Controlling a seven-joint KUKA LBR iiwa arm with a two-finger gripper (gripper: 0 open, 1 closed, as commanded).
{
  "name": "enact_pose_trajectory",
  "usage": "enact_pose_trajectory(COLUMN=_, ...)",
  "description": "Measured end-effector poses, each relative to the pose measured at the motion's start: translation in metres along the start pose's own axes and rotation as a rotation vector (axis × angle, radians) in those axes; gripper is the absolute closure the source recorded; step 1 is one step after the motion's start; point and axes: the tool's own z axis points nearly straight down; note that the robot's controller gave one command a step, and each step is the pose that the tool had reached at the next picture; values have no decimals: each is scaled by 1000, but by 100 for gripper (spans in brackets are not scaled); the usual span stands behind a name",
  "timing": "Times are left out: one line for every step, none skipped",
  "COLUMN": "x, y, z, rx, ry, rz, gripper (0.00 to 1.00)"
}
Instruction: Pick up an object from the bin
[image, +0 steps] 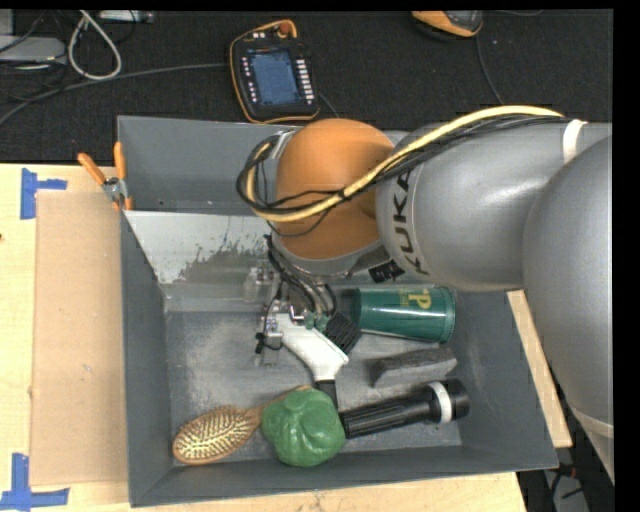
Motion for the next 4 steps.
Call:
enact_pose_trajectory(x=-2, y=-1, z=-4, rx=-1, ry=-8, rz=6, gripper=0)
enact_pose_trajectory(x=31, y=25, z=104, rx=0, ry=-6, rz=-517, gripper=0)
enact_pose_trajectory(x=82, y=54, z=37, rx=-1, ry=-10, rz=-344, gripper=0)
enact_pose_trajectory(x=107, y=66, z=89, rx=1, ry=10, rz=-857, gripper=0)
